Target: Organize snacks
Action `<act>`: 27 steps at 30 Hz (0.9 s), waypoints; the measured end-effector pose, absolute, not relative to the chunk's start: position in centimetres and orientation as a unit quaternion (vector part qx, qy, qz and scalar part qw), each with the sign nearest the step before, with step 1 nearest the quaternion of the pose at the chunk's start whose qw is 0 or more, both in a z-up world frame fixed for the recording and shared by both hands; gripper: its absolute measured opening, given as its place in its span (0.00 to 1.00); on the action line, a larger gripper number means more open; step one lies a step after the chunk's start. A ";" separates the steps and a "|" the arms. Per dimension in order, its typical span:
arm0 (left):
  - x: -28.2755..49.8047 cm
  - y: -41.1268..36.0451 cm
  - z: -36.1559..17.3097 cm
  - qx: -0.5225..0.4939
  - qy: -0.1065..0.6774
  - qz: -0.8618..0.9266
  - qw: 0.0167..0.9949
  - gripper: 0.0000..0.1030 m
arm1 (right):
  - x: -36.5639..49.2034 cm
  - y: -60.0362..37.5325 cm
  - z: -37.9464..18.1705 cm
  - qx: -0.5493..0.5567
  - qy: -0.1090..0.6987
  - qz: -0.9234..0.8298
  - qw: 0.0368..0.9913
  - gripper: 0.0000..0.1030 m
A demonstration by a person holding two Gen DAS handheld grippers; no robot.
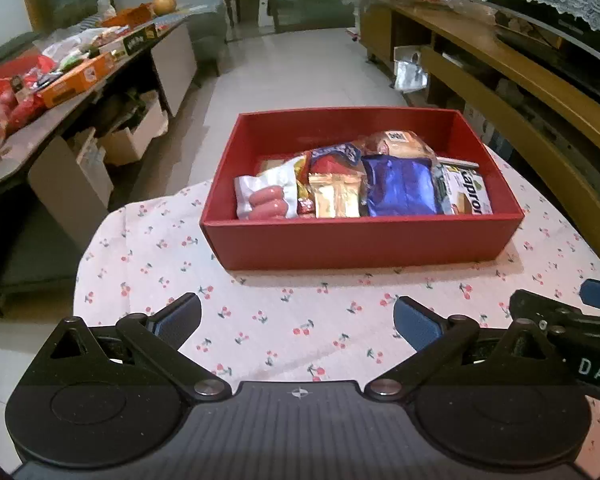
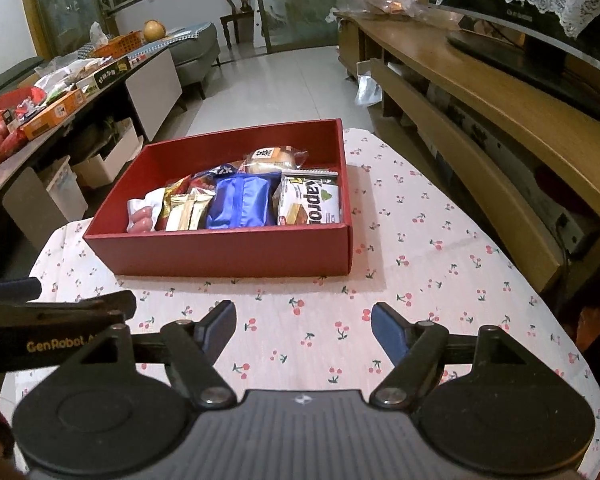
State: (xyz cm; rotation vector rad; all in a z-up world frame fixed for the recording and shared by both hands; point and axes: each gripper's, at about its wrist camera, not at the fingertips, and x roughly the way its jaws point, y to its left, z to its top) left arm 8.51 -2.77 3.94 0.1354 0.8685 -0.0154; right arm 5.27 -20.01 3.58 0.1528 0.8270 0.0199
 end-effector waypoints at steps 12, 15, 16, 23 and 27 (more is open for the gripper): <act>6.6 -2.9 3.8 0.073 0.416 -0.013 0.906 1.00 | 3.6 -19.9 3.4 0.065 0.403 0.005 0.913 0.86; 6.0 -2.9 3.6 0.074 0.418 -0.013 0.905 1.00 | 3.3 -19.8 3.4 0.064 0.405 0.006 0.912 0.86; 5.9 -2.9 3.6 0.075 0.418 -0.013 0.905 1.00 | 3.2 -19.8 3.4 0.063 0.405 0.007 0.912 0.86; 4.9 -2.9 3.4 0.078 0.422 -0.015 0.903 1.00 | 2.4 -19.7 3.3 0.062 0.407 0.007 0.911 0.86; 4.3 -3.0 3.2 0.084 0.424 -0.015 0.902 1.00 | 1.6 -19.7 3.2 0.059 0.409 0.005 0.911 0.86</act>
